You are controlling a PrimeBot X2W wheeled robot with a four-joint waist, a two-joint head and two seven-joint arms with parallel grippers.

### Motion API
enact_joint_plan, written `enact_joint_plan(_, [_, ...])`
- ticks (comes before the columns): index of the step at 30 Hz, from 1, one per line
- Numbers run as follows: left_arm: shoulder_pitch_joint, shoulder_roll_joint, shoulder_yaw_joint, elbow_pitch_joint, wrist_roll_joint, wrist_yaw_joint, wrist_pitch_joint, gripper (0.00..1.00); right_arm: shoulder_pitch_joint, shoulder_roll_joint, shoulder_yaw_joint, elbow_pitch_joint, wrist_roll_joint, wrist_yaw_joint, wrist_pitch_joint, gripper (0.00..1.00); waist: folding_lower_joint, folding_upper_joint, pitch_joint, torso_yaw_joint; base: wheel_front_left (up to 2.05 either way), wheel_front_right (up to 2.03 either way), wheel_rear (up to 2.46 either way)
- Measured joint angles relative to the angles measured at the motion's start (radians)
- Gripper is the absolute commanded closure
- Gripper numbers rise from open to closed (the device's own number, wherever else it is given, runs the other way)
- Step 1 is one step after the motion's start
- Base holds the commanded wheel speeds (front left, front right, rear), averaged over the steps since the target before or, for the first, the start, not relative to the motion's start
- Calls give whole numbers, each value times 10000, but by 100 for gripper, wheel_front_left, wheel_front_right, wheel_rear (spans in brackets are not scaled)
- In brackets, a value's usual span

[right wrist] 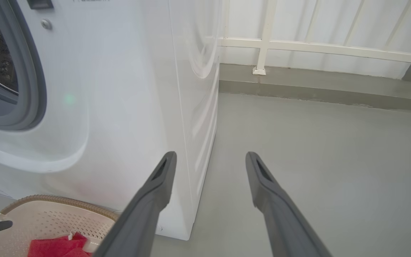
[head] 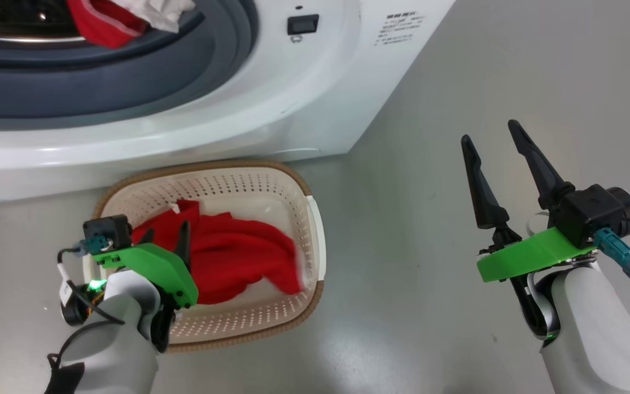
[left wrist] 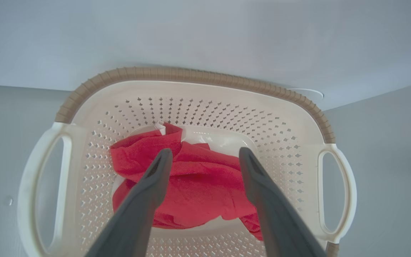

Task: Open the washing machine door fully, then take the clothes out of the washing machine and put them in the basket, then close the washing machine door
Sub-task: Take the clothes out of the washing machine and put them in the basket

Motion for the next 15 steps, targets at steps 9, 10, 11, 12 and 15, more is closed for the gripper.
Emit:
enact_joint_plan(9, [291, 207, 58, -1014, 274, -75, -616, 0, 63, 0, -288, 192, -614, 0, 0, 0, 0, 0, -732, 299, 0, 0, 0])
enact_joint_plan(10, [445, 224, 117, -1283, 286, -75, -616, 0, 99, 0, -343, 207, -667, 0, 0, 0, 0, 0, -830, 335, 0, 0, 0])
enact_joint_plan(11, [616, 251, 192, -1605, 364, -75, -616, 0, 142, -2, -401, 238, -702, 0, 0, 0, 0, 0, -931, 372, 0, 0, 0])
enact_joint_plan(12, [793, 272, 297, -1946, 443, -73, -616, 0, 183, -4, -453, 270, -725, 0, 0, 0, 0, 0, -1038, 410, 0, 0, 0])
enact_joint_plan(15, [1372, 345, 688, -3081, 667, -25, -616, 0, 375, 0, -499, 391, -725, 0, 0, 0, 0, 0, -1375, 516, 0, 0, 0])
